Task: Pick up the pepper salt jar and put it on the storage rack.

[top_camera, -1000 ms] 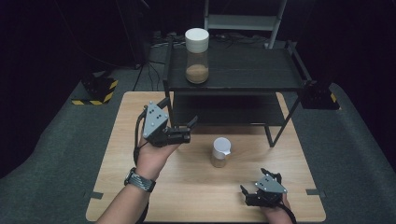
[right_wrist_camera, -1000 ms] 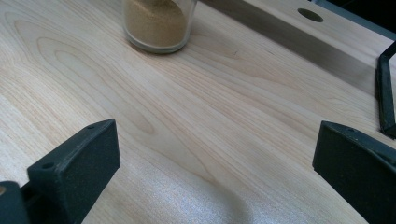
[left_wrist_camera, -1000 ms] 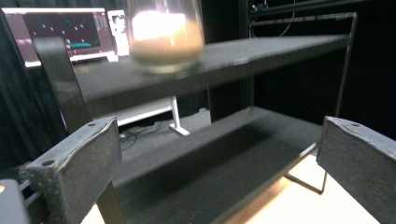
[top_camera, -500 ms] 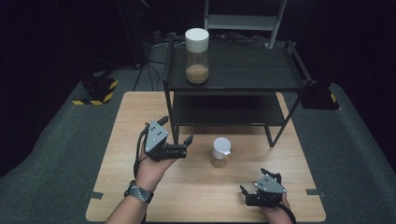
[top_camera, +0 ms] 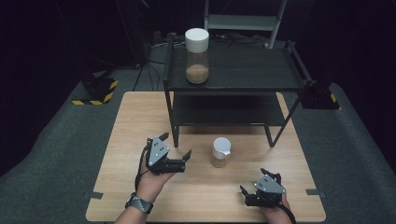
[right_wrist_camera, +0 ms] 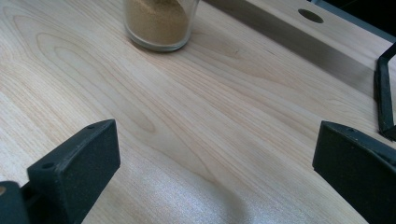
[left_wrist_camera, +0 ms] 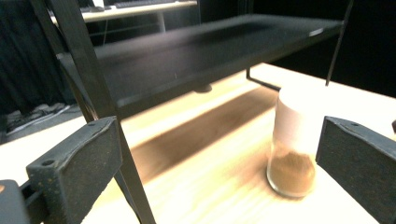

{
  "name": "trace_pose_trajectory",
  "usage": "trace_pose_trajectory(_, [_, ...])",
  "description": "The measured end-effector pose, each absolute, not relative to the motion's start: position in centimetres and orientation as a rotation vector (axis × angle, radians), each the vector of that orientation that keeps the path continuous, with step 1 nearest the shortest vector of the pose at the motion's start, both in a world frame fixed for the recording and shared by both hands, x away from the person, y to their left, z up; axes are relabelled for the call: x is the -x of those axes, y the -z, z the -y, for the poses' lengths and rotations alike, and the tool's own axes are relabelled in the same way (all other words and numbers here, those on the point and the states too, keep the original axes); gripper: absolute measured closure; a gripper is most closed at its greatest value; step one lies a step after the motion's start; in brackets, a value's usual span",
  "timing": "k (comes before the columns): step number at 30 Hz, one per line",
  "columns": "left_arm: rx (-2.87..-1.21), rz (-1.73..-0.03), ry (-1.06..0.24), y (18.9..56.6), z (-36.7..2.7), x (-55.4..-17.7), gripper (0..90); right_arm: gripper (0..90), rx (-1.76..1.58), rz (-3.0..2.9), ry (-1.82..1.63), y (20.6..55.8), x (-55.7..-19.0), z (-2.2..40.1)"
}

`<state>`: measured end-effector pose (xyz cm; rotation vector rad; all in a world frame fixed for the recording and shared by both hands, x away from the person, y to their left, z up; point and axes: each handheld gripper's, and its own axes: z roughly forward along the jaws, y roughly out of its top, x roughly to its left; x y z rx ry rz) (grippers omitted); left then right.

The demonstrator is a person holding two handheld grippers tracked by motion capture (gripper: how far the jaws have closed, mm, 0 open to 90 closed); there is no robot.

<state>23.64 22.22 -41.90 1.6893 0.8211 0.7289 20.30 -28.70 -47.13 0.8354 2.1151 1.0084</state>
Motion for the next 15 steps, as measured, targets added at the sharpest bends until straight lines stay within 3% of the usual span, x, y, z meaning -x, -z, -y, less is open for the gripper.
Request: trace_pose_trajectory(15, [-1.782,-0.888,-0.669,46.7,-22.9,-23.1,0.5,0.0,-0.825,-2.115,-0.993,47.1,-20.2,28.4])
